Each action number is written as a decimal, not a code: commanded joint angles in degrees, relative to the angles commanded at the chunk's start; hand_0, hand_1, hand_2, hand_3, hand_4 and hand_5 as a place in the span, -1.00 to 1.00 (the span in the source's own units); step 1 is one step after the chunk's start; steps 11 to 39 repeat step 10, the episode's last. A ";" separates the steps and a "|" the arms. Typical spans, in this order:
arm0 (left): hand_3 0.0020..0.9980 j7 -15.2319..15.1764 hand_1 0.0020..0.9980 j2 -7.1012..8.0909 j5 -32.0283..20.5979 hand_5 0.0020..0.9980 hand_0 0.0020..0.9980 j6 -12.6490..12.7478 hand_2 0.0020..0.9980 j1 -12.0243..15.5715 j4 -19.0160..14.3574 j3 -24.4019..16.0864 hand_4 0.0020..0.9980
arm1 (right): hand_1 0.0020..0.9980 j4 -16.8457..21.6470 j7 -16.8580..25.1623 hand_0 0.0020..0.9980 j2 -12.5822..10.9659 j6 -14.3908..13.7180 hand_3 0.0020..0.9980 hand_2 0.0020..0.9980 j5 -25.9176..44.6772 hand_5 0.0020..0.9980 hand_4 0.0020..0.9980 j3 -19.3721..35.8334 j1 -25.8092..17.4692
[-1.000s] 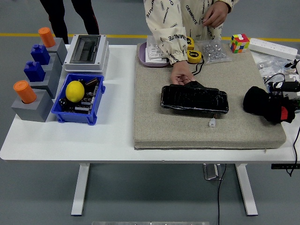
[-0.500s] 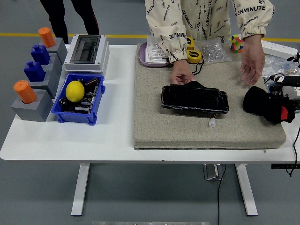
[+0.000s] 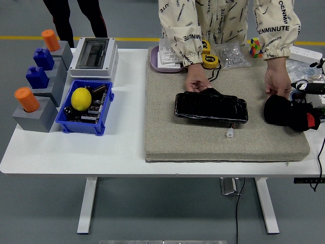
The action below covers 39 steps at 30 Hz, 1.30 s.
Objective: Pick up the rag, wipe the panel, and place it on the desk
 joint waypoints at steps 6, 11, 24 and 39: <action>0.13 0.03 0.39 -0.13 -0.07 -0.06 0.30 0.02 0.48 -0.08 0.00 -0.29 0.19 | 0.33 -0.10 -0.01 0.37 -0.03 0.07 0.48 0.52 -0.02 0.17 1.00 0.15 0.10; 0.13 0.02 0.39 -0.15 -0.12 -0.06 0.30 0.02 0.48 -0.13 0.00 -0.32 0.19 | 0.33 -0.11 -0.02 0.37 -0.03 0.09 0.48 0.52 -0.05 0.17 1.00 0.20 0.16; 0.13 0.02 0.39 -0.15 -0.12 -0.06 0.30 0.02 0.48 -0.13 0.00 -0.32 0.19 | 0.33 -0.11 -0.02 0.37 -0.03 0.09 0.48 0.52 -0.05 0.17 1.00 0.20 0.16; 0.13 0.02 0.39 -0.15 -0.12 -0.06 0.30 0.02 0.48 -0.13 0.00 -0.32 0.19 | 0.33 -0.11 -0.02 0.37 -0.03 0.09 0.48 0.52 -0.05 0.17 1.00 0.20 0.16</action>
